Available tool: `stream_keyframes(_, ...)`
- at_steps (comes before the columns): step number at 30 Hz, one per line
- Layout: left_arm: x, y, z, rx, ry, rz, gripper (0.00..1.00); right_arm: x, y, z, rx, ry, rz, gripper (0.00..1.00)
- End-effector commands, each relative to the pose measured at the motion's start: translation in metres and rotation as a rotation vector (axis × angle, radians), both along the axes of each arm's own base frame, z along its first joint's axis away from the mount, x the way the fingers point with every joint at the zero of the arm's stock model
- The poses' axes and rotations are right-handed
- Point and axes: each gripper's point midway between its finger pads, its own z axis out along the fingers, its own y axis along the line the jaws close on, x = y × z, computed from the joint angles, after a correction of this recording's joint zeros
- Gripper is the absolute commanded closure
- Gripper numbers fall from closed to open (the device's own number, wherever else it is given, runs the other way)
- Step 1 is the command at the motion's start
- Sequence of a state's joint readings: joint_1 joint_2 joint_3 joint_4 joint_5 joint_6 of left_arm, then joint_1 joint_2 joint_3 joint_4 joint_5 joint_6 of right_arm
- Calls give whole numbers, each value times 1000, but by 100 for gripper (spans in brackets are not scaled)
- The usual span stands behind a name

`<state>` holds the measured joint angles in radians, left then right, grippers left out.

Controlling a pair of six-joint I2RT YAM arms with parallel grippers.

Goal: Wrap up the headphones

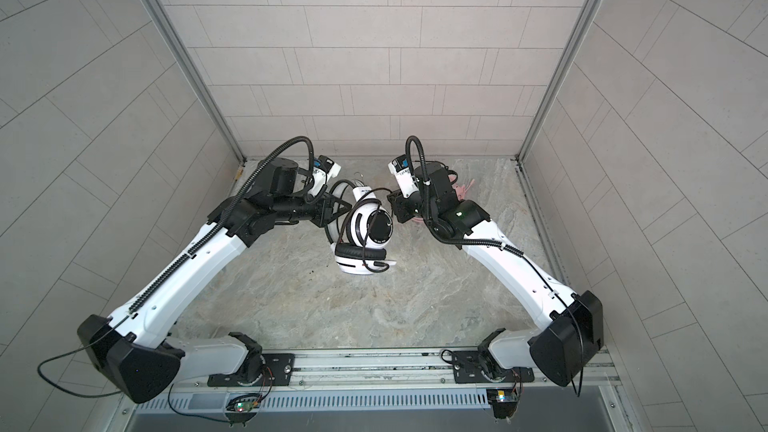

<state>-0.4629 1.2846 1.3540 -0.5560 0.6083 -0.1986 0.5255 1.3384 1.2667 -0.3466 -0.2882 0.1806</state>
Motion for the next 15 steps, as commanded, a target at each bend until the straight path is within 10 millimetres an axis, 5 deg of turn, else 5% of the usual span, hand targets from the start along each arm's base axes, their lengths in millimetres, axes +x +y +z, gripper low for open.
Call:
stream_keyframes(1,1,-1,56,-157,-108,2,100,-3,17,14,136,3,61,82)
stream_keyframes(7,8,11,75,-192,-138,48,100,1,45,10,294,77,133,82)
stream_keyframes(15,28,36,94,-310,-146,199,100,1,52,-9,344,128,135,91)
